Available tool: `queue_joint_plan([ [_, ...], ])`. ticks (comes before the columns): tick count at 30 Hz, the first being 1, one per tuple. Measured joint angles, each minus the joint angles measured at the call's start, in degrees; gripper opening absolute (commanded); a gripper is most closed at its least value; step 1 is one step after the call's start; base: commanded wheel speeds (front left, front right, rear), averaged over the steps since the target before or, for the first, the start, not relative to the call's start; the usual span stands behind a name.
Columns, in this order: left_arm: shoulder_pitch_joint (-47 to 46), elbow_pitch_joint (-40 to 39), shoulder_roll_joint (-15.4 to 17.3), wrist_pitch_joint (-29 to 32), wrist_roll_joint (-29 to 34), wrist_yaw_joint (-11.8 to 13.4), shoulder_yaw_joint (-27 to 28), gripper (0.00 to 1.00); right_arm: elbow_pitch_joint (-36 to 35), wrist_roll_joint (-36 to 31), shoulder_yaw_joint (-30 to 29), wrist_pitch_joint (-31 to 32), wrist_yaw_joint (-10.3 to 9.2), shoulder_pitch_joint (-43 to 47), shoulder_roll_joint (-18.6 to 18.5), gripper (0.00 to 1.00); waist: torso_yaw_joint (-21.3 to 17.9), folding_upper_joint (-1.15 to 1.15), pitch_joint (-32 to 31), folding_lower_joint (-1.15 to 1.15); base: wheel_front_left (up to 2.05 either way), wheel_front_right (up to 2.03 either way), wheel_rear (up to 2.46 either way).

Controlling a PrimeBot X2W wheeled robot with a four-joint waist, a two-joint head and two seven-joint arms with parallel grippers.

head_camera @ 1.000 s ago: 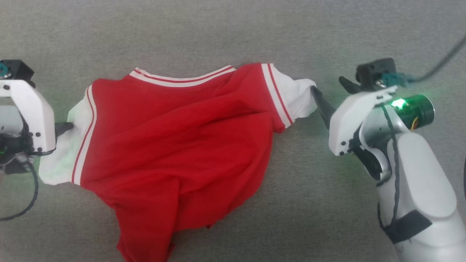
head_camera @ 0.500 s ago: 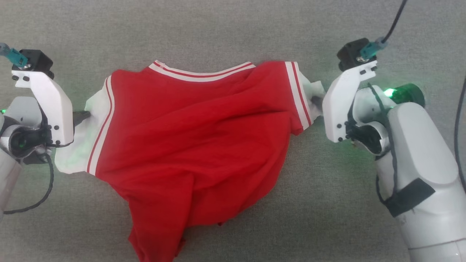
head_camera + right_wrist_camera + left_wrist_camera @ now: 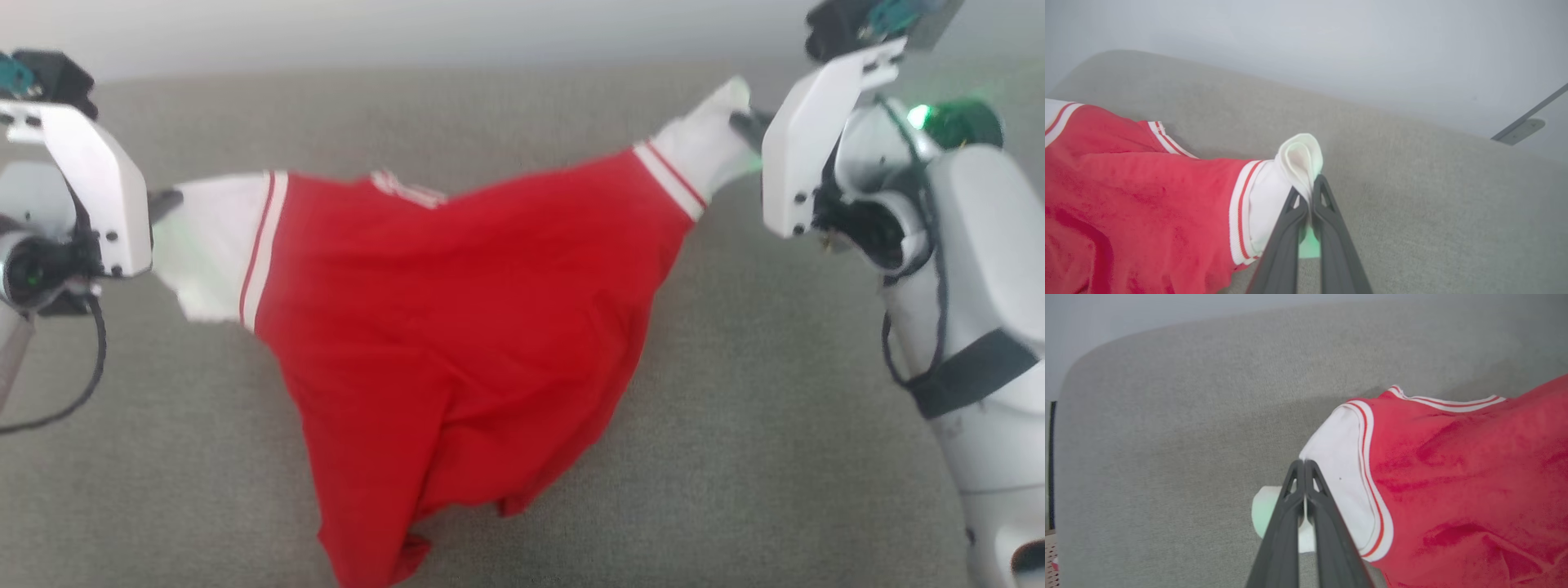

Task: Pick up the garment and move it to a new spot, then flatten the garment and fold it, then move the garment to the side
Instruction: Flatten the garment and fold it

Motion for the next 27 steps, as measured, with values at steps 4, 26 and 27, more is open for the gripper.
queue_joint_plan([
  [4,-2.6,-0.2,-0.2,-0.8,1.1,0.4,-0.1,0.00,0.0,1.8,0.7,-2.7,0.00,-2.8,-1.3,0.00,0.2,0.00,-4.4,0.00,0.00,0.00,0.00],
  [26,-16.1,-0.9,-1.0,-13.4,9.3,1.6,0.2,0.00,12.9,-4.8,2.4,-26.0,0.00,-19.8,-3.1,0.00,1.0,0.00,-7.9,0.00,0.00,0.00,0.00],
  [27,-17.1,-0.4,-1.2,-14.8,10.5,1.6,0.2,0.00,14.4,-6.1,2.0,-27.6,0.00,-21.2,-2.8,0.00,1.0,0.00,-6.9,0.00,0.00,0.00,0.00],
])
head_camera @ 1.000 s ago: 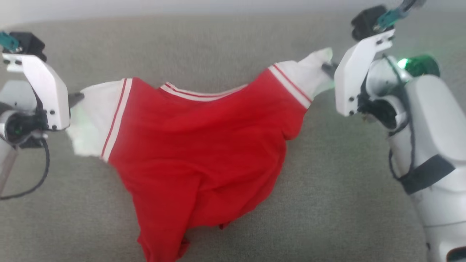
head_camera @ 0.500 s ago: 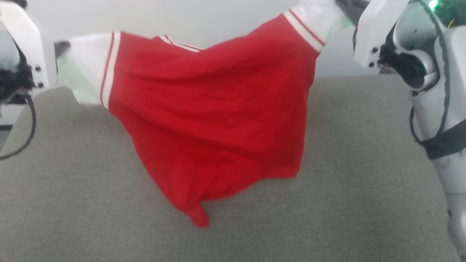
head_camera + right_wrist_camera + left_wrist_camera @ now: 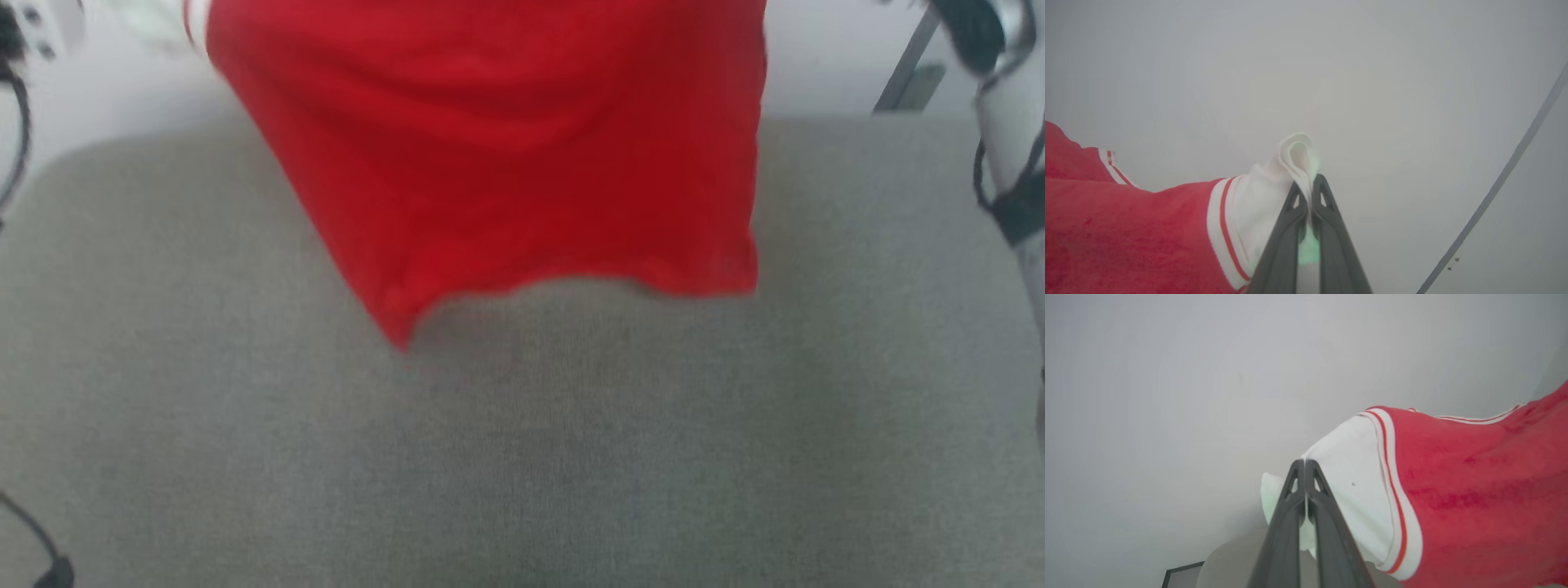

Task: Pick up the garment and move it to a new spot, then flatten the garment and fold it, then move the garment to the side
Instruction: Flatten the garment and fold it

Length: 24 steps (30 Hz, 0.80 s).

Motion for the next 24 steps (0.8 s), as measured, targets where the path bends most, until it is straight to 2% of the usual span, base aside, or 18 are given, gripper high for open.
queue_joint_plan([
  [9,-12.1,5.5,-2.6,-18.5,6.8,-0.5,0.8,0.00,11.4,-15.0,-6.3,-18.2,0.00,-13.2,2.6,0.00,0.1,0.00,10.2,0.00,0.00,0.00,0.00],
  [11,-14.5,6.1,-3.2,-24.4,8.7,-0.6,0.7,0.00,12.6,-19.9,-8.0,-22.8,0.00,-15.3,2.6,0.00,0.2,0.00,12.3,0.00,0.00,0.00,0.00],
  [15,-17.3,9.2,-5.2,-33.1,11.0,-1.0,0.3,0.00,13.4,-30.8,-12.2,-26.2,0.00,-16.6,3.6,0.00,0.8,0.00,16.5,0.00,0.00,0.00,0.00],
  [19,-13.7,12.3,-6.8,-33.3,10.2,-1.5,-2.1,0.00,18.0,-32.9,-12.6,-26.7,0.01,-13.0,6.0,0.00,1.6,0.00,16.9,0.00,0.00,0.00,0.00],
  [24,-7.2,11.0,-6.7,-28.7,3.7,-1.6,-6.1,0.00,25.2,-28.3,-10.9,-26.7,0.00,-8.7,7.5,0.00,2.1,0.00,14.7,0.00,0.00,0.00,0.00],
])
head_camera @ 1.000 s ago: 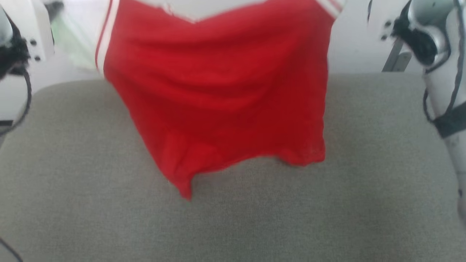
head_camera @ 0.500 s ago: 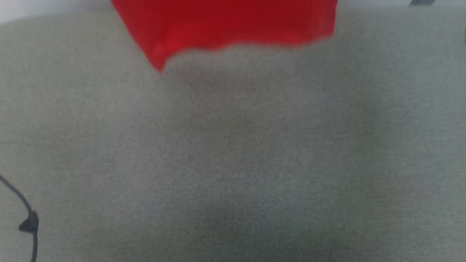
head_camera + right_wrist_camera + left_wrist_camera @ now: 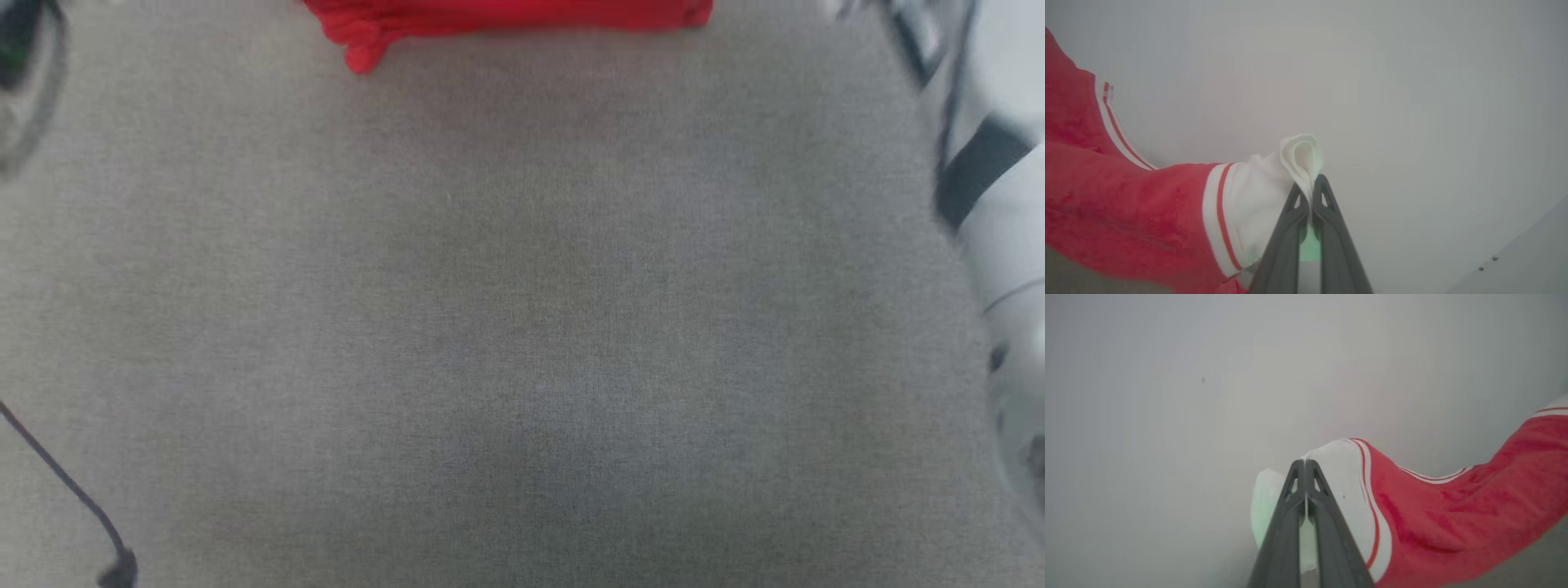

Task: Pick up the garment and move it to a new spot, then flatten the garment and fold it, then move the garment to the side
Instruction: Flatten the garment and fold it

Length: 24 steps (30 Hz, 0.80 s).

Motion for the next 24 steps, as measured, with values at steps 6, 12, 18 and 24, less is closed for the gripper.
queue_joint_plan([
  [6,9.9,-8.9,4.9,8.1,-8.7,0.0,-6.7,0.00,5.9,9.7,7.9,2.0,0.00,6.3,1.7,0.00,0.9,0.00,-3.7,0.00,0.00,0.00,0.00],
  [12,20.0,-19.2,11.1,15.5,-17.8,0.0,-10.9,0.00,2.2,23.4,21.2,8.6,0.00,16.8,2.0,0.00,1.8,0.00,-7.9,0.00,0.00,0.00,0.00],
  [18,29.5,-28.7,16.3,20.2,-23.2,1.3,-12.5,0.00,-19.1,43.2,35.8,20.2,0.00,30.0,-10.5,0.00,2.7,0.00,-11.4,0.00,0.00,0.00,0.00],
  [24,39.0,-40.1,22.1,22.7,-27.4,6.7,-14.3,0.00,-40.9,57.7,42.9,29.0,0.00,40.8,-26.9,0.00,3.2,0.00,-12.8,0.00,0.00,0.00,0.00],
])
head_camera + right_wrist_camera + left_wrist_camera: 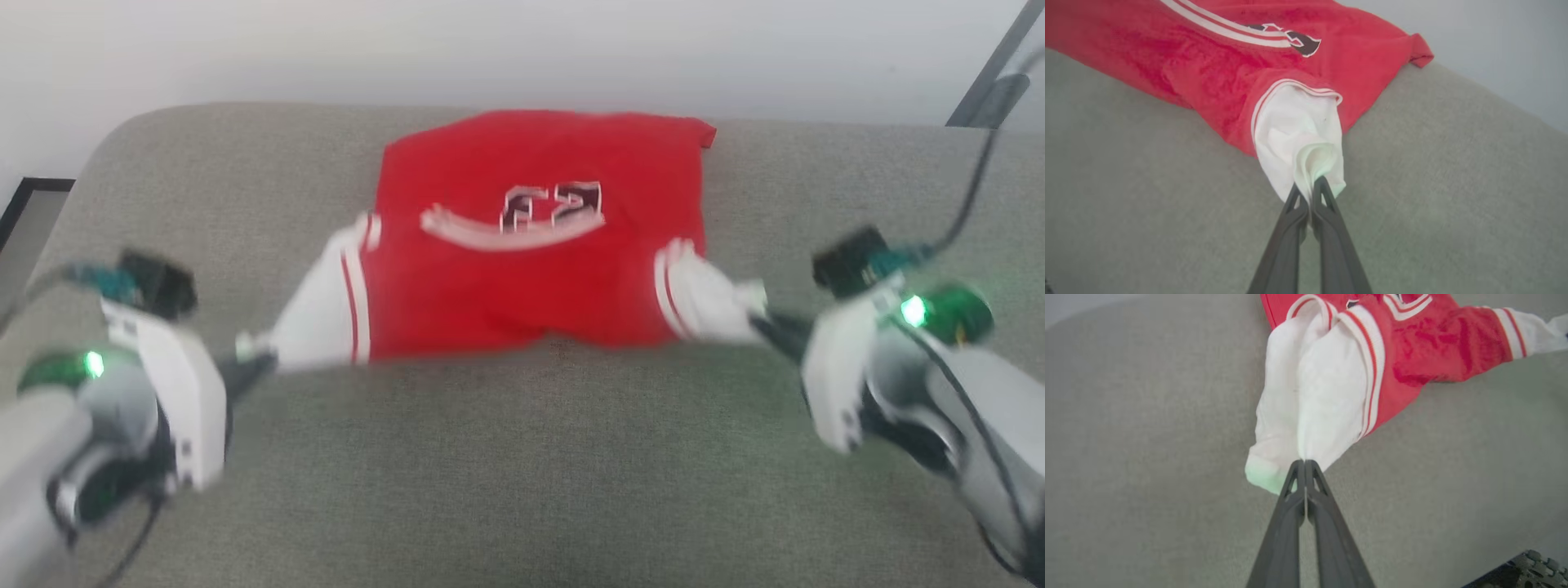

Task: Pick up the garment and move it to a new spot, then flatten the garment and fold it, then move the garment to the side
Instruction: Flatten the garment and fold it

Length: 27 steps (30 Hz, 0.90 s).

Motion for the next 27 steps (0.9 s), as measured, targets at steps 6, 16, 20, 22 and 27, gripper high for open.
queue_joint_plan([
  [6,8.4,-8.5,5.6,0.9,-1.1,3.4,-3.4,0.00,-12.8,5.2,4.2,4.2,0.00,7.7,-10.4,0.00,-0.2,0.00,0.1,0.00,0.00,0.00,0.00],
  [16,16.0,-11.3,8.7,3.9,-3.1,7.3,-7.9,0.00,-21.9,13.1,7.6,10.0,0.00,16.3,-18.9,0.00,-0.3,0.00,1.5,0.00,0.00,0.00,0.00],
  [20,16.2,-10.3,7.6,3.1,-3.1,7.5,-7.8,0.00,-20.9,15.0,6.1,10.9,0.00,17.9,-19.1,0.00,-0.4,0.00,2.0,0.00,0.00,0.00,0.00],
  [22,16.3,-9.9,6.8,2.2,-3.3,7.5,-7.5,0.00,-19.9,15.0,4.6,10.9,0.00,18.3,-18.9,0.40,-0.5,0.00,2.1,0.00,0.00,0.00,0.00],
  [27,16.3,-9.6,6.0,0.6,-3.3,7.5,-7.1,0.00,-19.6,15.1,1.2,11.4,0.00,18.8,-17.7,1.00,-0.6,0.00,2.1,0.00,0.00,0.00,0.00],
])
